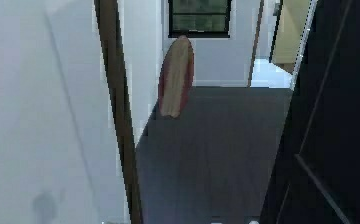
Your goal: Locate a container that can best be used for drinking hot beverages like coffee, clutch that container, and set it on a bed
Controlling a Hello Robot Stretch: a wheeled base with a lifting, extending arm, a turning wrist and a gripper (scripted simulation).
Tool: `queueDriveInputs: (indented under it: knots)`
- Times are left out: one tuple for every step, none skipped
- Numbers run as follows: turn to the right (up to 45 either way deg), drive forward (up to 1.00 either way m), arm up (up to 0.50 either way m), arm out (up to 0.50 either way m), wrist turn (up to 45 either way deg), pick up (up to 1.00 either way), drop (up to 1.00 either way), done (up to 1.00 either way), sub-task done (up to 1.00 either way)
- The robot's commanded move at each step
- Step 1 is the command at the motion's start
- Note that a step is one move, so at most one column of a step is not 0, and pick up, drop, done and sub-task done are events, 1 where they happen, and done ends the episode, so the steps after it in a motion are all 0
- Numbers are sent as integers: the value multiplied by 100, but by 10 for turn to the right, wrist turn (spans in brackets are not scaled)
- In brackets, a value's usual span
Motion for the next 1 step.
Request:
queueDriveInputs:
  knots:
    - [0,45,0,0,0,0,0,0,0]
